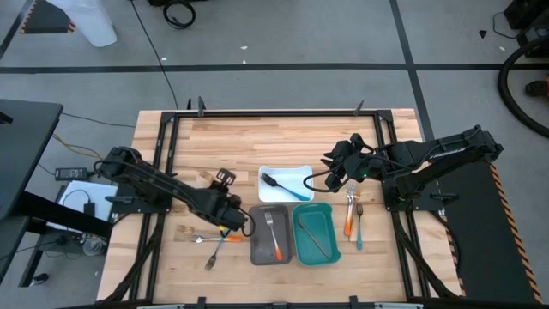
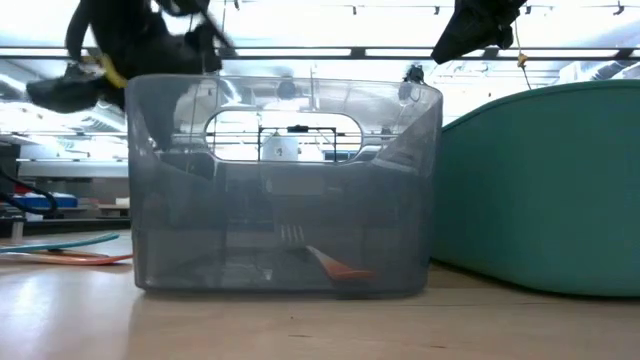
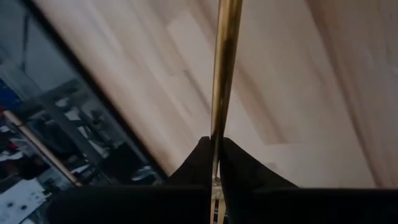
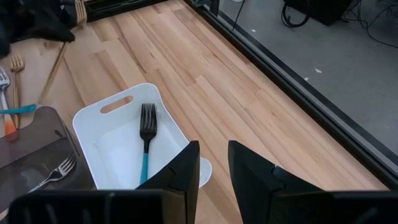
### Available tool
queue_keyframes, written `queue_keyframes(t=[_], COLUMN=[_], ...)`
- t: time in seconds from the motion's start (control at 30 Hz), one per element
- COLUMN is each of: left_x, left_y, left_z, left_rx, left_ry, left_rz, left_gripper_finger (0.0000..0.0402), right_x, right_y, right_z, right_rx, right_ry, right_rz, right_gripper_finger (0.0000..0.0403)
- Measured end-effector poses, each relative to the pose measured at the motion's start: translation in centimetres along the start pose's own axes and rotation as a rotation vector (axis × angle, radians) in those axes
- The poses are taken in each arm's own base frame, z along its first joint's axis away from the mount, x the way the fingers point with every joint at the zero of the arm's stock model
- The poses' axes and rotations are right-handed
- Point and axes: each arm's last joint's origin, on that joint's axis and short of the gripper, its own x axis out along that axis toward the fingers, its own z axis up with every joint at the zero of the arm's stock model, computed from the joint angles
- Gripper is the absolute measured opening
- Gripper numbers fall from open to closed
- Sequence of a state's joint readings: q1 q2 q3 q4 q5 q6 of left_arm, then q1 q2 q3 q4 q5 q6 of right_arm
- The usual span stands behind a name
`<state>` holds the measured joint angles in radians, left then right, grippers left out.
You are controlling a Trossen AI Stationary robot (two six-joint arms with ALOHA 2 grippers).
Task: Sort silverware by color (type)
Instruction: Put the gold fork into the green bin
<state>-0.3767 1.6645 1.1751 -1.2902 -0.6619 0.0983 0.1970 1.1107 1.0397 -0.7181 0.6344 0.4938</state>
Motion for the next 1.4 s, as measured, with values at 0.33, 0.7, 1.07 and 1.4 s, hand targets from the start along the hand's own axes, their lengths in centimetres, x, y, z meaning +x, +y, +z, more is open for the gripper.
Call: queue_keyframes(t=[0.33, 0.7, 1.07, 1.4], left_x=[-3.2, -3.9, -3.3, -3.0], left_y=[2.8, 3.9, 6.5, 9.0], left_z=[0.1, 1.7, 3.2, 4.4], left_rx=[-0.047, -0.047, 0.013, 0.143], left_ry=[-0.051, -0.197, -0.27, -0.311], left_rz=[0.083, 0.113, 0.269, 0.411], left_gripper_finger=[0.002, 0.002, 0.002, 0.002], right_x=[0.0, 0.0, 1.1, 3.9], right_y=[0.0, 0.0, 1.3, 4.5], right_z=[0.0, 0.0, 0.1, 0.6], right_rx=[0.0, 0.004, 0.058, 0.076], right_ry=[0.0, 0.0, 0.022, 0.026], right_rz=[-0.001, 0.0, 0.077, 0.297], right_gripper_finger=[0.0095, 0.0095, 0.0095, 0.0095])
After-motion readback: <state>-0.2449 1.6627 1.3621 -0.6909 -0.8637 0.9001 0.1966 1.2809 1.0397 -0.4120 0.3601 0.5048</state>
